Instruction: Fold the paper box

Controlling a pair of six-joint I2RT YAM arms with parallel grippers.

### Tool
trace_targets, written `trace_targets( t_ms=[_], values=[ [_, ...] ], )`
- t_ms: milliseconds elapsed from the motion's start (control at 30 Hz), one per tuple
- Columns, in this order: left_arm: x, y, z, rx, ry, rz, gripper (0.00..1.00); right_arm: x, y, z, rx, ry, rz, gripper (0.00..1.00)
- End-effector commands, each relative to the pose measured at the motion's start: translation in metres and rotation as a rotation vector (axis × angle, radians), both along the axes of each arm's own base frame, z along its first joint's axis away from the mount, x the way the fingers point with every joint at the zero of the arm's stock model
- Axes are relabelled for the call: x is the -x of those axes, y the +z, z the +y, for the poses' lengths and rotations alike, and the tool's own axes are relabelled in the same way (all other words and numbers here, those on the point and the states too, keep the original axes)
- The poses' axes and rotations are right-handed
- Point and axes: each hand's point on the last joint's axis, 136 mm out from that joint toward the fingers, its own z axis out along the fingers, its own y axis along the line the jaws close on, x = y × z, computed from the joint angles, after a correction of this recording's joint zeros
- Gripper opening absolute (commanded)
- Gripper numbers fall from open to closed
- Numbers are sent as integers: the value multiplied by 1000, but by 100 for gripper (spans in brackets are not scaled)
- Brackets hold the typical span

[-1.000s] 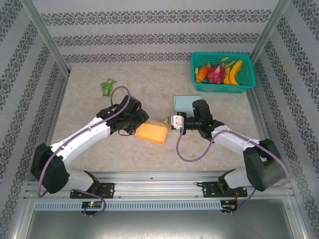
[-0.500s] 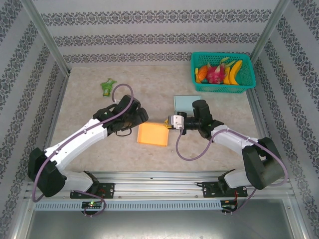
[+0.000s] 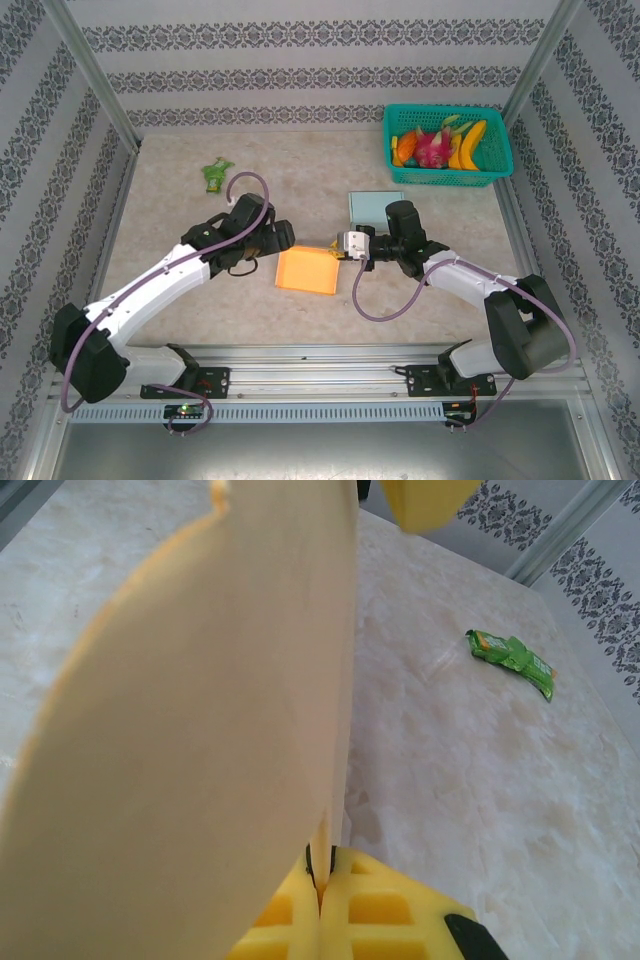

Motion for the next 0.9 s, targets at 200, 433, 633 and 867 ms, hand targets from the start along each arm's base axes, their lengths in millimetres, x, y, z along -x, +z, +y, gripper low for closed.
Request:
trace_targets(
  t_ms=[200, 433, 633, 867],
  values=[
    [-3, -16, -31, 167, -32, 56, 83, 2, 0, 0, -10, 7, 7, 0],
    [0, -36, -45, 210, -28, 134, 82, 3, -7, 3, 11, 5, 12, 0],
    [1, -27, -66, 260, -54, 132, 76, 3, -20, 2, 39, 3, 28, 0],
    [8, -41, -74, 210, -68, 144, 62, 7, -28, -5, 106, -15, 31, 11]
  ],
)
